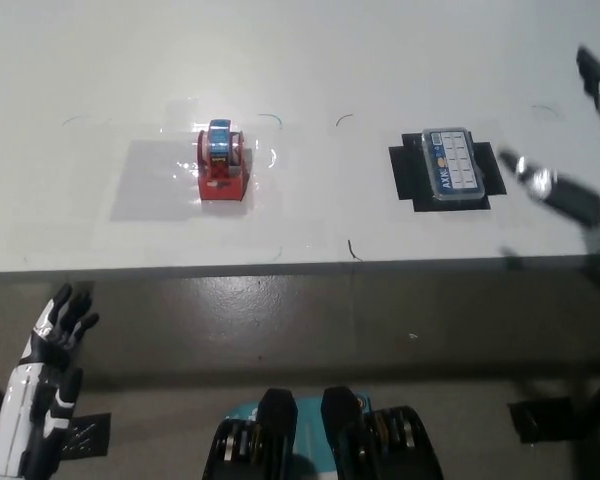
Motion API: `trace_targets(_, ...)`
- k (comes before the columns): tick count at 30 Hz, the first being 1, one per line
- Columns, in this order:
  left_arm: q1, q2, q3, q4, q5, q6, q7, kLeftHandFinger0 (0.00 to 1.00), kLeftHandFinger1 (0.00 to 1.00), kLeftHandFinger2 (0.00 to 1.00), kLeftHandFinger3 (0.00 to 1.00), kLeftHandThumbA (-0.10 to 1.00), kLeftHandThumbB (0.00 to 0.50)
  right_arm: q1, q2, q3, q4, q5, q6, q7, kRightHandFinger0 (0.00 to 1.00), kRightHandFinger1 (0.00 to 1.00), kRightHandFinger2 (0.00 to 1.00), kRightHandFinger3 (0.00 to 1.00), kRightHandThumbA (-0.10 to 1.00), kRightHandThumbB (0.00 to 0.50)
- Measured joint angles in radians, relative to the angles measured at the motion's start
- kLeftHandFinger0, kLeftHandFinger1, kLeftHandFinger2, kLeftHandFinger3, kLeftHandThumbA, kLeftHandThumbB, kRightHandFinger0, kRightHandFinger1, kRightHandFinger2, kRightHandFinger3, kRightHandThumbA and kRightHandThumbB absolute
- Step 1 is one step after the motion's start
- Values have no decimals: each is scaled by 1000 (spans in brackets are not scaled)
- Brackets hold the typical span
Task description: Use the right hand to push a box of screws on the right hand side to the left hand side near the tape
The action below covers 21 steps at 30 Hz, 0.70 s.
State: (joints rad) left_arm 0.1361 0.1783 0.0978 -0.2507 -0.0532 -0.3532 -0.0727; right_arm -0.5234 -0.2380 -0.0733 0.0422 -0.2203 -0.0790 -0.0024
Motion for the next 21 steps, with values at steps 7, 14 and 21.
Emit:
trace_targets(7,0,0,-1,-19,-2,1,-5,1000,1000,1000,1000,871,96,-214,-15,2,310,-21,18,-24,1000,1000,1000,1000,865,359)
trace_targets(14,3,0,0,-19,-2,1,-8,1000,1000,1000,1000,878,85,-392,-16,17,701,-21,8,-37,1000,1000,1000,1000,861,323)
trace_targets(21,3,0,-1,-21,-3,1,-9,1000,1000,1000,1000,872,81,-564,-16,17,1085,-9,-56,-55,1000,1000,1000,1000,850,341)
